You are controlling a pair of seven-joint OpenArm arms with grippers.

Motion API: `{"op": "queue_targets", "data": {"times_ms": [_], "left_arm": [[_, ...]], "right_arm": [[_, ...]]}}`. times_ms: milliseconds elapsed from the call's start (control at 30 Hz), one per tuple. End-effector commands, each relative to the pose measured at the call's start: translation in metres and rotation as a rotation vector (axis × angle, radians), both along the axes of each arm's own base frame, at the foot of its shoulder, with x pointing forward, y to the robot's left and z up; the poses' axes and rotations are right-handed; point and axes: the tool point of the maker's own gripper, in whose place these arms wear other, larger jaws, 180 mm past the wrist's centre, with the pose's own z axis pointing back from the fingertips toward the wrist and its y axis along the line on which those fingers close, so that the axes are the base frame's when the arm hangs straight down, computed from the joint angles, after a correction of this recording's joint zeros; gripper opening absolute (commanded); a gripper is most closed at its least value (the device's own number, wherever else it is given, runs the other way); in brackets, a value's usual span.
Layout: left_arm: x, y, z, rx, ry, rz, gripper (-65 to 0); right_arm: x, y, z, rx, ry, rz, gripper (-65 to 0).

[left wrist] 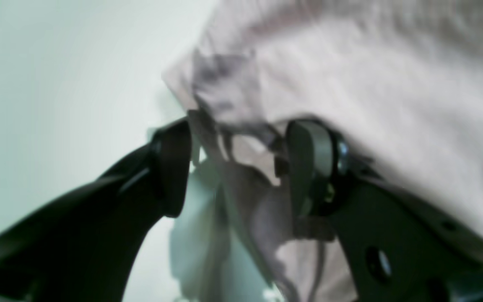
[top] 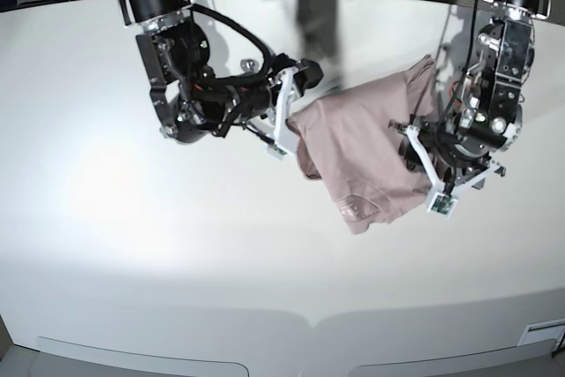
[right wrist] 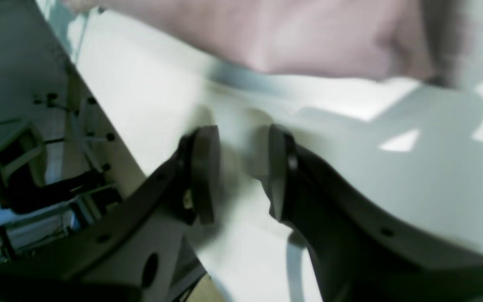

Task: Fold the T-shirt properly
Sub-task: 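Lift and shift the bundle with both grippers, then set it down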

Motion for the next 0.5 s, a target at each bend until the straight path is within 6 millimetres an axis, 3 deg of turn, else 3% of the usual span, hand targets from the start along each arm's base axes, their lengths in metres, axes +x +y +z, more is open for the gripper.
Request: {"op": "queue_targets", "data": {"times_ms": [0,267,467], "left_arm": [[0.015,0.004,0.017,0.013,-0.059,0.002,-30.0],[0.041,0.035,0.045,0.210,-0.144,0.023,-30.0],[0.043,0.069,0.055,0.287,-0.159,0.061,-30.0]], "right_arm": [[0.010,0.012,0.013,0.046,-0.036,-0.006,-45.6],[0.009,0.054,0.026,0.123,-0.072,0.017,-45.6],[0.017,0.076,0.023,0.093,-0.210,0.034,-45.6]]}}
